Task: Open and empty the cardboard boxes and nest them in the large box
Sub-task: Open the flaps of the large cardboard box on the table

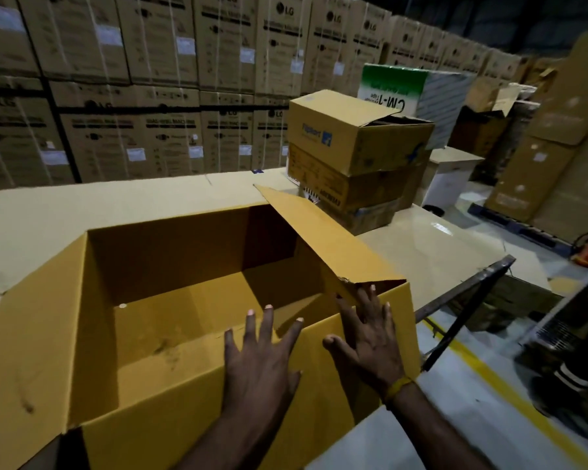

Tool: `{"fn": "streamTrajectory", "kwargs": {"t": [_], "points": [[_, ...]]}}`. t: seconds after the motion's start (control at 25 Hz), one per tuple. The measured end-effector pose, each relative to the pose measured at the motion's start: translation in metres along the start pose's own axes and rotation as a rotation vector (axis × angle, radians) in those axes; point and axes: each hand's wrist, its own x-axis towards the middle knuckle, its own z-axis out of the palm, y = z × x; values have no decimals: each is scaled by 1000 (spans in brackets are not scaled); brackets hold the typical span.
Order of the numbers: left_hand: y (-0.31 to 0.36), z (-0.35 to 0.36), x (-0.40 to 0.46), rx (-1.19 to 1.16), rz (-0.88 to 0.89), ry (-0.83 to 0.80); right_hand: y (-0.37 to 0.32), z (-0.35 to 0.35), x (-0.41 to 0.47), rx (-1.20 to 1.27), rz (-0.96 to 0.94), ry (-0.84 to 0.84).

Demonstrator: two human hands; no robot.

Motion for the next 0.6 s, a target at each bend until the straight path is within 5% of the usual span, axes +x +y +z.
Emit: {"fn": "streamTrajectory", "kwargs": {"t": [0.36,0.6], "points": [[68,15,59,78,-9,-78,83,-19,46,-74,12,-70],[65,32,55,-31,7,127,114,-9,56,33,74,-118]]}}
